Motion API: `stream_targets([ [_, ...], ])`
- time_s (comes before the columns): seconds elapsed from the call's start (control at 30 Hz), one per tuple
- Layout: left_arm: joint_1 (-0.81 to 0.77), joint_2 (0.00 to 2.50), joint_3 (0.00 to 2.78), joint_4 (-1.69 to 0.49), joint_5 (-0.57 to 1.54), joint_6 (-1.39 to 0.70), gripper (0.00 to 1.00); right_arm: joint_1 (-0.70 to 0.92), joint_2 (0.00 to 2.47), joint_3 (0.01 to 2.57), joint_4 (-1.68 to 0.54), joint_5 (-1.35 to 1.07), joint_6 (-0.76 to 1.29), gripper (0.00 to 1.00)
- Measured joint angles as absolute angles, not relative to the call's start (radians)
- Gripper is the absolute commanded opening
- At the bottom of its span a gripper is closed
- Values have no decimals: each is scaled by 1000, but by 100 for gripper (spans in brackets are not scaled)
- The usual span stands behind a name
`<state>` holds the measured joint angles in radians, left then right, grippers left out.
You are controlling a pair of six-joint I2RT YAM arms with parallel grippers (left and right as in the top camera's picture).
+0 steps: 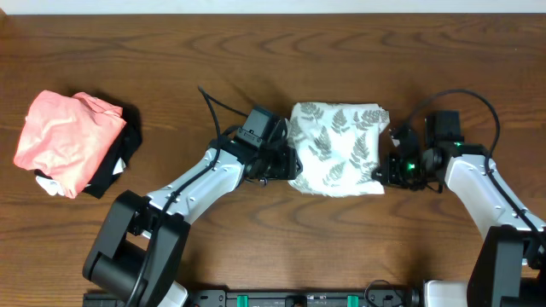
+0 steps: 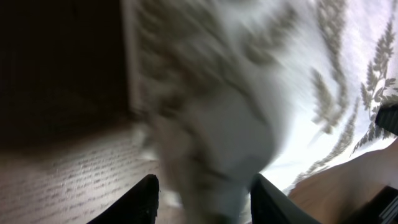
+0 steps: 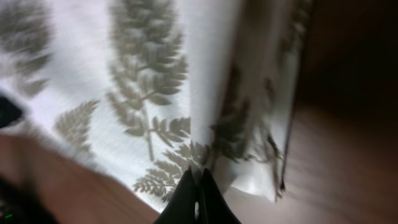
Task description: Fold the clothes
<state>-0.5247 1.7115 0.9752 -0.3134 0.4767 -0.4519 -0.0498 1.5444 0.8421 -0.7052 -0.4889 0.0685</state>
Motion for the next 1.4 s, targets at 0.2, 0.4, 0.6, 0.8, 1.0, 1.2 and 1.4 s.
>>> stream_targets([
  [0.2, -525, 1711, 975, -342, 487, -452, 48, -70, 1544, 842, -740, -371, 85, 1],
  [0.4, -525, 1711, 975, -342, 488, -452, 49, -68, 1544, 842, -740, -339, 95, 11],
  [0.6, -525, 1711, 975, -349, 490, -447, 30, -68, 1544, 842, -736, -287, 96, 10],
  [0.8, -511, 1682, 975, -357, 479, -355, 30, -68, 1533, 918, -767, -229, 86, 11],
  [1.0, -492, 1488, 977, -318, 372, -229, 19, -68, 1438, 1098, -735, -245, 57, 4],
  [1.2, -493, 1469, 982, -225, 340, -159, 11, -68, 1448, 1113, -735, -516, -10, 3],
  [1.4, -500, 1628, 982, -91, 457, -157, 11, -68, 1634, 1062, -687, -701, -27, 1],
])
